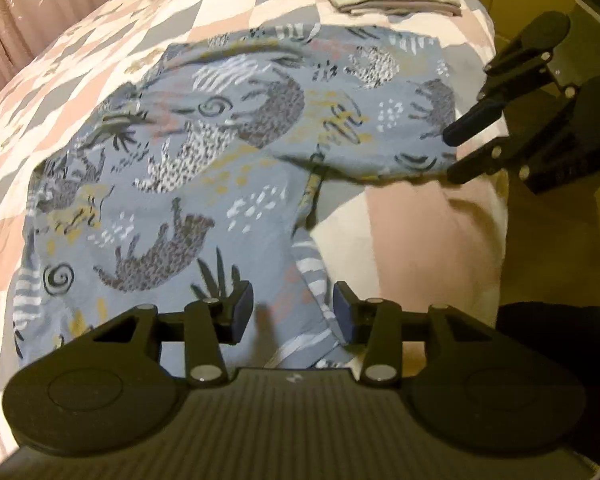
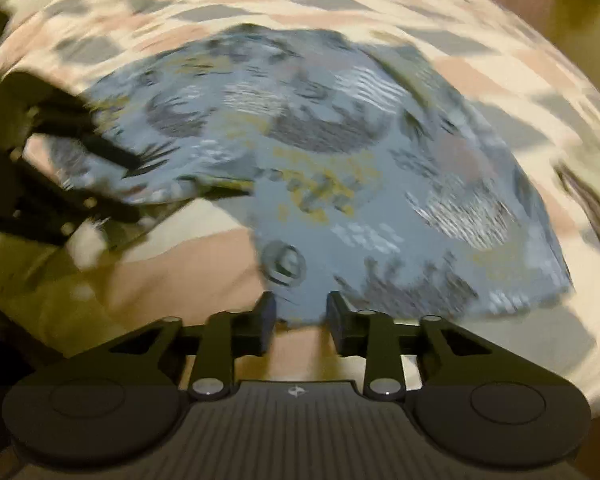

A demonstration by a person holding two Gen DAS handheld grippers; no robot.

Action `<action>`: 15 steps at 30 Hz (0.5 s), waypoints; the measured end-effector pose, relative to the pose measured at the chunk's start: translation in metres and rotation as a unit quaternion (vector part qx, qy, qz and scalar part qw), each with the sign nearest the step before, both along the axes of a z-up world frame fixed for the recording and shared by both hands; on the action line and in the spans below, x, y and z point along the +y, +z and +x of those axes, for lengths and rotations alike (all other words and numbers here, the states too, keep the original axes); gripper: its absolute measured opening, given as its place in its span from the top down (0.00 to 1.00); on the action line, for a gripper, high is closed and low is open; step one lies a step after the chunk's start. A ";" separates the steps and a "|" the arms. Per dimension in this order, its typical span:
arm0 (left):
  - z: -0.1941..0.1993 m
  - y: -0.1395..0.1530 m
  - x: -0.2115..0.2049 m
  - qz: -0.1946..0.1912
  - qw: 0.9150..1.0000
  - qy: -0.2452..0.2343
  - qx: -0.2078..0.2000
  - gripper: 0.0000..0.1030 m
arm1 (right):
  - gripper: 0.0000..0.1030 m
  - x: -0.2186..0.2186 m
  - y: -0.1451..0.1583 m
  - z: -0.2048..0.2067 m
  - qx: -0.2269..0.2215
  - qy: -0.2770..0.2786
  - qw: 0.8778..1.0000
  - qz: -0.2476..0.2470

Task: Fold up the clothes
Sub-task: 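Smooth the laid-out pants flat with the left gripper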

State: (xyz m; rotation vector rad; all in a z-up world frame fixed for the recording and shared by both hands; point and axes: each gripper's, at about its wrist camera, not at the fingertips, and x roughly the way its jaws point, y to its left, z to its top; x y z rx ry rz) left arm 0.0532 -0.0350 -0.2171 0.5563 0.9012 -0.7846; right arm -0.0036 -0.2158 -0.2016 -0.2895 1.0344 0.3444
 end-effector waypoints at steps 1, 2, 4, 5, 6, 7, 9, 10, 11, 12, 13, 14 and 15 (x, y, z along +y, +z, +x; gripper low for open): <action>0.000 0.000 0.002 -0.001 1.000 0.000 0.004 0.62 | 0.68 0.003 -0.001 -0.001 -0.003 0.006 1.000 -0.006; 0.000 0.000 0.003 -0.003 1.000 0.000 0.007 0.62 | 0.72 0.005 -0.004 0.000 -0.004 0.013 1.000 -0.013; -0.002 0.004 0.006 -0.011 1.000 -0.006 0.013 0.62 | 0.95 -0.001 -0.009 0.005 0.006 -0.012 1.000 -0.005; -0.004 0.007 0.007 -0.016 1.000 -0.011 0.014 0.62 | 1.00 -0.006 -0.010 0.007 0.012 -0.030 0.999 0.004; -0.006 0.010 0.008 -0.021 1.000 -0.015 0.014 0.62 | 1.00 -0.012 -0.008 0.009 0.013 -0.051 0.999 0.009; -0.008 0.012 0.009 -0.024 0.999 -0.017 0.014 0.62 | 1.00 -0.018 -0.003 0.008 0.010 -0.073 0.997 0.013; -0.010 0.017 0.014 -0.024 1.000 -0.016 0.011 0.62 | 0.99 -0.031 0.006 0.008 0.006 -0.116 0.993 0.020; -0.009 0.019 0.018 -0.021 1.000 -0.010 0.006 0.62 | 0.99 -0.037 0.011 0.008 0.003 -0.138 0.990 0.023; -0.008 0.021 0.023 -0.020 1.000 -0.001 0.003 0.62 | 0.98 -0.038 0.015 0.008 0.003 -0.148 0.989 0.024; -0.007 0.023 0.029 -0.018 1.000 0.009 -0.002 0.62 | 0.98 -0.036 0.018 0.007 0.004 -0.148 0.989 0.021; -0.004 0.026 0.038 -0.015 1.000 0.022 -0.007 0.62 | 0.97 -0.033 0.020 0.007 0.005 -0.148 0.989 0.019; -0.001 0.029 0.047 -0.010 0.999 0.037 -0.013 0.61 | 0.94 -0.031 0.023 0.007 0.006 -0.148 0.989 0.017; 0.002 0.031 0.057 -0.002 0.998 0.056 -0.020 0.60 | 0.87 -0.025 0.025 0.006 0.009 -0.146 0.989 0.024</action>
